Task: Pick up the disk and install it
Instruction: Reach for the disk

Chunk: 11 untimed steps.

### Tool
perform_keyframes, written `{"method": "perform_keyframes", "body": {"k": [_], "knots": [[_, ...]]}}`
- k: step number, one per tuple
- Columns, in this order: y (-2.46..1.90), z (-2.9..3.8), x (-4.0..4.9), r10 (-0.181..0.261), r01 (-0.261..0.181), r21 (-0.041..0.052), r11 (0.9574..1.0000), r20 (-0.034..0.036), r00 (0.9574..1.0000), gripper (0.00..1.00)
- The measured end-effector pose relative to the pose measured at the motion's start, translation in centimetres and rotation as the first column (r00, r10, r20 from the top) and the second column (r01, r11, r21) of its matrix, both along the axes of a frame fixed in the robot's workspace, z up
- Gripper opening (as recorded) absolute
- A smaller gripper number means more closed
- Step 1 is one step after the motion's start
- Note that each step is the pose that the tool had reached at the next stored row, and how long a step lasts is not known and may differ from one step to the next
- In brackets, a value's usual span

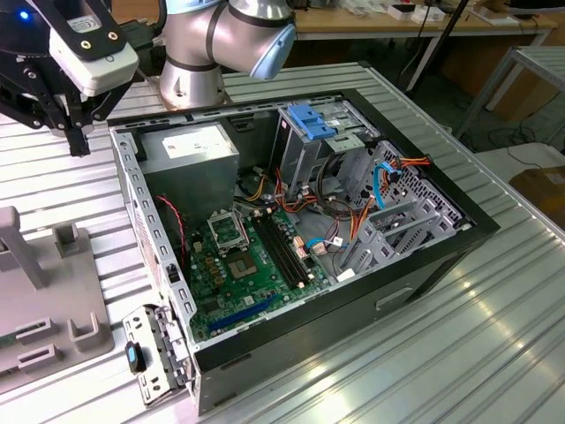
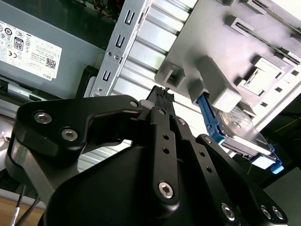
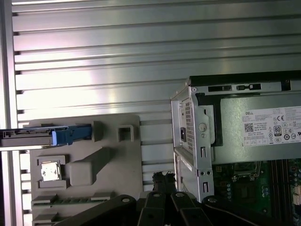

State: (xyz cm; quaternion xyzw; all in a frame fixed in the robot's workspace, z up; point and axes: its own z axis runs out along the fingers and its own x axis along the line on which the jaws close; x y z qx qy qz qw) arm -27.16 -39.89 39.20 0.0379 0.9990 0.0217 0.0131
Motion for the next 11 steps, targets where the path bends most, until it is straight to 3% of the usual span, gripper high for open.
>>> {"method": "perform_keyframes", "body": {"k": [11], "knots": [[0.0,0.0,-0.21,0.0,0.0,0.0,1.0,0.0,1.0,0.11]]}}
